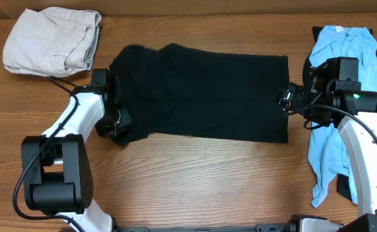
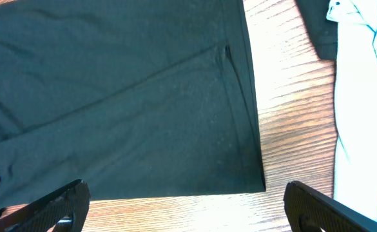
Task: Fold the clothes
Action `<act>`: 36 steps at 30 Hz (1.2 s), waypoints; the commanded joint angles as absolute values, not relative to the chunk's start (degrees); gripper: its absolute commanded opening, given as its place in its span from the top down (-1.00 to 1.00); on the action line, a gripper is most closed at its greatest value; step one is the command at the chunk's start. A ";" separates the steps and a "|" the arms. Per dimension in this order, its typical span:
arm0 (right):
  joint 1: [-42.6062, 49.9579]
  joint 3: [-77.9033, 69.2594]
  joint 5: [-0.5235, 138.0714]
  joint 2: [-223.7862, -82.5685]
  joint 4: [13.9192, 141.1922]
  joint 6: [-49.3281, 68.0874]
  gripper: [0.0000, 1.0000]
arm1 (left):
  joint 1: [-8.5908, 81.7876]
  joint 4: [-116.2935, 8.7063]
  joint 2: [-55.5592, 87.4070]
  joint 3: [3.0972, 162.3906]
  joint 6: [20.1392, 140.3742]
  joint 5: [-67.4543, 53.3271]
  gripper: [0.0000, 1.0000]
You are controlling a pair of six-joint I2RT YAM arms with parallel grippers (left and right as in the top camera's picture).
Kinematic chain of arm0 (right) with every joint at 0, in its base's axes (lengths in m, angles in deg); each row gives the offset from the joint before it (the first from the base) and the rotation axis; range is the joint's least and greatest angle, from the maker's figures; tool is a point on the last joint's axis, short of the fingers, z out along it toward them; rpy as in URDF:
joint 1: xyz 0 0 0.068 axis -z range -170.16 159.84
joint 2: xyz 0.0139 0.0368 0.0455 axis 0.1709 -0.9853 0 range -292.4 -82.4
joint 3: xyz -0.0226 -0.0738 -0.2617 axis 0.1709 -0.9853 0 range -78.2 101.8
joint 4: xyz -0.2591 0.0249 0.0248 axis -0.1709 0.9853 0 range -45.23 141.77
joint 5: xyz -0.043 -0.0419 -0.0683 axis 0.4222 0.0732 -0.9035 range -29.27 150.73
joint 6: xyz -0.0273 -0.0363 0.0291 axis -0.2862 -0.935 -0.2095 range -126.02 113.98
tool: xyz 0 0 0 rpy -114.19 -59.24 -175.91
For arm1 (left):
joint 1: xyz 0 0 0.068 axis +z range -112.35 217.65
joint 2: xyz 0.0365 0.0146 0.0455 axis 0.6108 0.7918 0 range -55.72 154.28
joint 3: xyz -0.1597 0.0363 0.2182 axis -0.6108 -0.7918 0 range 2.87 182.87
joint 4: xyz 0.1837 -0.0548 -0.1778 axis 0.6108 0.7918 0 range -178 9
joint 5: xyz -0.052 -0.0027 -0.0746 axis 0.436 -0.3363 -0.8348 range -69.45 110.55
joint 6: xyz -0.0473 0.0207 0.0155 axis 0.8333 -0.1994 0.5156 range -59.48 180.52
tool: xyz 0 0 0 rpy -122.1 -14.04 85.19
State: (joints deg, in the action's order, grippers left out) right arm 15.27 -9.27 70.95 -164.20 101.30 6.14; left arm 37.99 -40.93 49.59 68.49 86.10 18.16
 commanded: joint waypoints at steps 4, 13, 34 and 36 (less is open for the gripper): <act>15.16 -9.56 70.60 -163.53 100.60 5.88 -1.00 | 37.66 -35.88 50.25 76.76 86.23 17.68 0.92; 15.16 -9.56 70.62 -163.53 100.63 5.90 -1.00 | 37.61 -36.38 50.25 82.63 84.92 20.69 0.92; 15.16 -9.56 70.64 -163.53 99.42 5.95 -1.00 | 37.61 -53.28 51.47 82.61 82.13 26.68 0.92; 15.16 -9.56 70.64 -163.53 99.34 5.93 -1.00 | 37.61 -53.00 52.11 82.53 82.13 26.68 0.73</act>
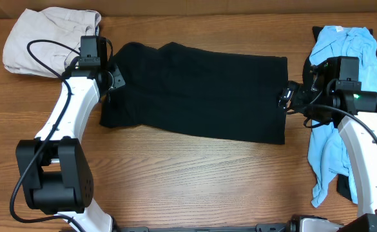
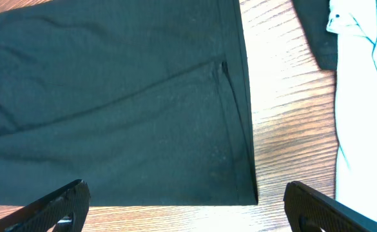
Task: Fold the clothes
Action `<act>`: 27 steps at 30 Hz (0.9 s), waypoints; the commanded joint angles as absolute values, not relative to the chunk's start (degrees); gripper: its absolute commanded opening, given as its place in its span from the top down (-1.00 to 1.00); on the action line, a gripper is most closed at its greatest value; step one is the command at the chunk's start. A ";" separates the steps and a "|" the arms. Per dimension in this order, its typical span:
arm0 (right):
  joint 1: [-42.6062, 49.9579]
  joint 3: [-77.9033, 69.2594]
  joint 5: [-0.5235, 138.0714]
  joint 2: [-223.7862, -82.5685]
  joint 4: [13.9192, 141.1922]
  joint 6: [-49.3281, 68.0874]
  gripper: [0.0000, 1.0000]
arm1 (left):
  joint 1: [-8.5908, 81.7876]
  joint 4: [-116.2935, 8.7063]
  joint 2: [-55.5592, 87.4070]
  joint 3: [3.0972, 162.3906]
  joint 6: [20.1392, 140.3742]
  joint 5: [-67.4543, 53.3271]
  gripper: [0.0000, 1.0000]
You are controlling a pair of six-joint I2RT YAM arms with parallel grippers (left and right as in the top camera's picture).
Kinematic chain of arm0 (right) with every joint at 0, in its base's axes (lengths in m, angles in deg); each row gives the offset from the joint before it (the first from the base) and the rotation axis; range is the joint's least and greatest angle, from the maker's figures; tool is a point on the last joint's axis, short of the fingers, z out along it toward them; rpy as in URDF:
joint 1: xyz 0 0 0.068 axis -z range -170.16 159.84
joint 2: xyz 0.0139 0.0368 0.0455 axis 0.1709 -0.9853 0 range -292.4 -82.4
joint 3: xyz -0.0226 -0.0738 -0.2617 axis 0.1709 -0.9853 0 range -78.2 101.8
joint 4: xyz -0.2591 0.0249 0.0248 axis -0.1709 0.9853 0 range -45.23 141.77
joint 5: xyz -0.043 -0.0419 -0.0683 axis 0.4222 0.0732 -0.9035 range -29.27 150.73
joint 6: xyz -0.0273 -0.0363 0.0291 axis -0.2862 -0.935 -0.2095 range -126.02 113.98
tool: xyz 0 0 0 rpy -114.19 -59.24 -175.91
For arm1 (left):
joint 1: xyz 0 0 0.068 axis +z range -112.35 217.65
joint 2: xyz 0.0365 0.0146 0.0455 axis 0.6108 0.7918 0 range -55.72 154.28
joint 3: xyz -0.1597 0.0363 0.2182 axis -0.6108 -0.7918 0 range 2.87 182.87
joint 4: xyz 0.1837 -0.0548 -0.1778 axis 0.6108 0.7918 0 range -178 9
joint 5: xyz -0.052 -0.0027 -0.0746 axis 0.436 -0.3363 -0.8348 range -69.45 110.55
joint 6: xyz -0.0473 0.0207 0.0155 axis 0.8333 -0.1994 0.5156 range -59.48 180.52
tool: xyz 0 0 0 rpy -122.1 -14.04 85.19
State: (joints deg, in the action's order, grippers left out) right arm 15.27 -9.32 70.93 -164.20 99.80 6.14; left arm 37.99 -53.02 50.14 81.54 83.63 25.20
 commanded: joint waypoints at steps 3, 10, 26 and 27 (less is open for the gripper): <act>15.16 -9.56 70.64 -163.53 99.29 5.93 -1.00 | 37.61 -52.34 52.68 82.53 81.43 26.68 -0.32; 15.16 -9.53 70.86 -163.50 100.54 5.97 -1.00 | 37.77 -45.15 52.15 85.89 78.30 26.51 -1.00; 12.45 -11.52 78.84 -162.78 105.30 6.36 -0.88 | 34.25 -14.05 51.80 94.61 76.79 20.67 -0.99; 11.77 -12.18 78.84 -163.09 104.71 6.36 -0.84 | 33.86 -15.03 51.80 92.69 76.84 20.54 -0.98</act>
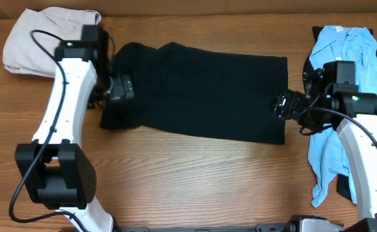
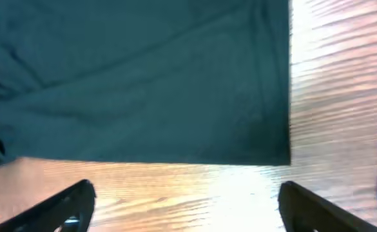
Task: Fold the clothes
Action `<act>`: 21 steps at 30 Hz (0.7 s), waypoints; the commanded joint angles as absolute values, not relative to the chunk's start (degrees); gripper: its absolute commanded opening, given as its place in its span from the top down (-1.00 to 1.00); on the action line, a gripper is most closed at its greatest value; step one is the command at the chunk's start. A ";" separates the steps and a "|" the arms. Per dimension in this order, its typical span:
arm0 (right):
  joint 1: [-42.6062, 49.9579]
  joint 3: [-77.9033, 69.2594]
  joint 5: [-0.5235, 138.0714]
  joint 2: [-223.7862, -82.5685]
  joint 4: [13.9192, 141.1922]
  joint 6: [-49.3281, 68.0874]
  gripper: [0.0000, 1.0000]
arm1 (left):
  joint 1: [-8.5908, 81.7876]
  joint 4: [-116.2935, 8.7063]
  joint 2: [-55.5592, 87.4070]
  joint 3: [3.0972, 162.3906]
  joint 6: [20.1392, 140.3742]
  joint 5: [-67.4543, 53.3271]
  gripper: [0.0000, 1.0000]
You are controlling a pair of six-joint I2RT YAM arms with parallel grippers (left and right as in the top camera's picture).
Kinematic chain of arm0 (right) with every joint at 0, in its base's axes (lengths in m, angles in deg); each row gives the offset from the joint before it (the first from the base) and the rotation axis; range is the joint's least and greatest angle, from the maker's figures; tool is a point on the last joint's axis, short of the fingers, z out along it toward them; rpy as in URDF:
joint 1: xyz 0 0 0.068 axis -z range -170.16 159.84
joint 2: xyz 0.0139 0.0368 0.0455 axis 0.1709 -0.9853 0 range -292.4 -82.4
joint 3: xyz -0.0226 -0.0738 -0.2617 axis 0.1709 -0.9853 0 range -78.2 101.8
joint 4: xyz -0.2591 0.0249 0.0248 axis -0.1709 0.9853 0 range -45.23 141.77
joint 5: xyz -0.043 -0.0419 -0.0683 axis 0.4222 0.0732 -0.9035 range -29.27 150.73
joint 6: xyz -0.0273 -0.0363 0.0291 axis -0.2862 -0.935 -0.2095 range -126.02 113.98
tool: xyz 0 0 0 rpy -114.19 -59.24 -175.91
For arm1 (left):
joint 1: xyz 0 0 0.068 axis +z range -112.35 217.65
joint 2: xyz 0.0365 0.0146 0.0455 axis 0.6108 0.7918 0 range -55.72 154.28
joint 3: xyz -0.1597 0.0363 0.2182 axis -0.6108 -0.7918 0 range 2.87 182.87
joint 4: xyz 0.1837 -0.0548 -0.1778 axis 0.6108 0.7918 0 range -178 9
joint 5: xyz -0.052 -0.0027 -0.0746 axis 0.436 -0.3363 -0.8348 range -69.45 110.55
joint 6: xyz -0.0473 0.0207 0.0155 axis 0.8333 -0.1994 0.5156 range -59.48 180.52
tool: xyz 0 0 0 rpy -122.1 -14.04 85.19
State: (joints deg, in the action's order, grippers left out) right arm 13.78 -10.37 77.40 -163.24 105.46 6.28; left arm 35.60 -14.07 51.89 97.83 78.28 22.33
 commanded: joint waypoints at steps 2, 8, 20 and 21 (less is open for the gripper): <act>9.70 -14.80 78.84 -163.90 101.78 6.58 -0.70 | 32.76 -19.58 51.80 86.96 76.92 19.21 -0.93; 6.44 -20.86 78.62 -167.33 90.64 7.72 -0.54 | 31.89 -32.47 51.80 78.70 78.74 19.12 -0.87; 6.20 -22.54 73.57 -173.25 80.95 7.70 -0.55 | 31.21 -44.80 51.80 76.32 76.95 22.86 -0.89; 6.20 -22.54 73.13 -173.25 80.82 7.70 -0.48 | 31.21 -44.95 51.80 76.25 76.95 23.75 -0.89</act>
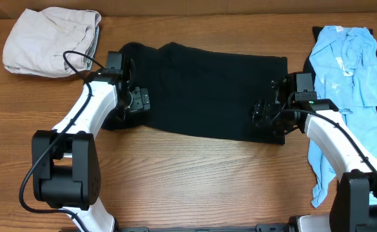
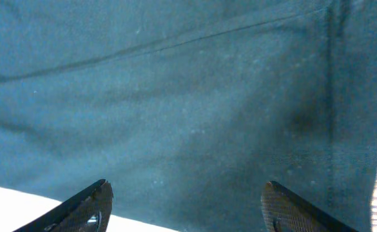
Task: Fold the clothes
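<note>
A black shirt (image 1: 201, 90) lies spread flat across the middle of the table. My left gripper (image 1: 138, 100) rests on its left part near the sleeve; dark against the dark cloth, its jaws cannot be made out. My right gripper (image 1: 259, 115) hovers over the shirt's lower right part, just inside the right hem. In the right wrist view this gripper (image 2: 186, 185) is wide open, close above the black cloth (image 2: 188, 96), with nothing between its fingertips (image 2: 101, 191). A vertical hem seam (image 2: 333, 116) runs at the right.
A folded beige garment (image 1: 51, 40) lies at the far left corner. A light blue shirt (image 1: 346, 61) is heaped along the right side, with a dark piece beneath its lower end. Bare wooden table (image 1: 188, 187) shows in front of the black shirt.
My right gripper was off the shirt's right edge and is now further left, over the cloth and closer to it. The left gripper has moved right and toward the front, onto the shirt.
First my left gripper was at the shirt's bunched lower left corner, with the right one open beside the right hem. Then the left gripper was at the upper left and that corner lay flatter. Now both grippers stand over the shirt's ends.
</note>
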Action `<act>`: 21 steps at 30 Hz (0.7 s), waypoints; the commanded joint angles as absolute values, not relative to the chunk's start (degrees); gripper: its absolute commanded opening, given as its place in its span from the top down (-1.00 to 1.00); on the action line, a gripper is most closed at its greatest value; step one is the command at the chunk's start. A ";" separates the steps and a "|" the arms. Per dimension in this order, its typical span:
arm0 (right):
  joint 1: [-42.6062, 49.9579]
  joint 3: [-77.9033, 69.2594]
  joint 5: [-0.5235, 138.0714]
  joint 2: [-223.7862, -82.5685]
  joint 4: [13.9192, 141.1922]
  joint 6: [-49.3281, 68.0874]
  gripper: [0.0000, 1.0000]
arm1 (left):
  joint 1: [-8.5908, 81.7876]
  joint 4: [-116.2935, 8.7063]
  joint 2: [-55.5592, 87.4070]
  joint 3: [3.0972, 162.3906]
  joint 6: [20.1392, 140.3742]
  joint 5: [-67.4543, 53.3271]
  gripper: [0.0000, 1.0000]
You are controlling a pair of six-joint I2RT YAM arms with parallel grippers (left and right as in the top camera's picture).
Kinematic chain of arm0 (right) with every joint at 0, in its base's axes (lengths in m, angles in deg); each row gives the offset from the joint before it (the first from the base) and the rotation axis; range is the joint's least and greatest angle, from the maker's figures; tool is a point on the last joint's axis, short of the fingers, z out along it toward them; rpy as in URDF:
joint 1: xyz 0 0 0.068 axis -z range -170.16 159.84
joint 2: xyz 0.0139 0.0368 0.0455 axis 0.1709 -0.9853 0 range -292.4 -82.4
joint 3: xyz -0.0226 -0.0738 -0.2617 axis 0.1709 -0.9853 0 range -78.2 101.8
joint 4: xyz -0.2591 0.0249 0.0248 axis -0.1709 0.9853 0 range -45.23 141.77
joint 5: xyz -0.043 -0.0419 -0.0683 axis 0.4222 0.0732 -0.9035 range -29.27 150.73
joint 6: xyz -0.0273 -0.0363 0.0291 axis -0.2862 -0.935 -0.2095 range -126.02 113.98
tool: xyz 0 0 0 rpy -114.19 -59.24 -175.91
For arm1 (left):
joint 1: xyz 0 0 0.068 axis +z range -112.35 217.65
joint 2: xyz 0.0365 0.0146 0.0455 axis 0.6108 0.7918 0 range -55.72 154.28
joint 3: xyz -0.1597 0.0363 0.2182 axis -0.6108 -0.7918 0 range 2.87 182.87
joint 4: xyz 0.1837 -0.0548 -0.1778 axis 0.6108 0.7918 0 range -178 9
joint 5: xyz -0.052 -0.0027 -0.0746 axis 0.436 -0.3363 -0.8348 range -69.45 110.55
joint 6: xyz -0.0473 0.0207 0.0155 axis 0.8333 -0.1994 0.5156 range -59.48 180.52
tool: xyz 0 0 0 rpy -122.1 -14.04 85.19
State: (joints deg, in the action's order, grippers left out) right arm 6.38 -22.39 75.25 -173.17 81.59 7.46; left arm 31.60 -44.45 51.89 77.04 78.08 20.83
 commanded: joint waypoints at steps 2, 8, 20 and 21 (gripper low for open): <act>6.20 -22.54 71.56 -173.32 80.63 7.70 -0.15 | 31.21 -45.56 51.85 75.97 76.75 25.35 -0.89; 6.20 -22.54 68.39 -174.94 79.49 7.70 0.91 | 31.23 -51.68 51.87 72.89 76.75 27.36 -0.86; 6.20 -22.58 68.48 -185.10 77.35 11.00 0.92 | 31.19 -55.60 51.87 71.16 76.81 26.71 -0.71; 6.20 -22.65 68.46 -185.51 77.37 11.39 0.92 | 31.19 -55.53 51.87 71.16 76.81 26.40 -0.73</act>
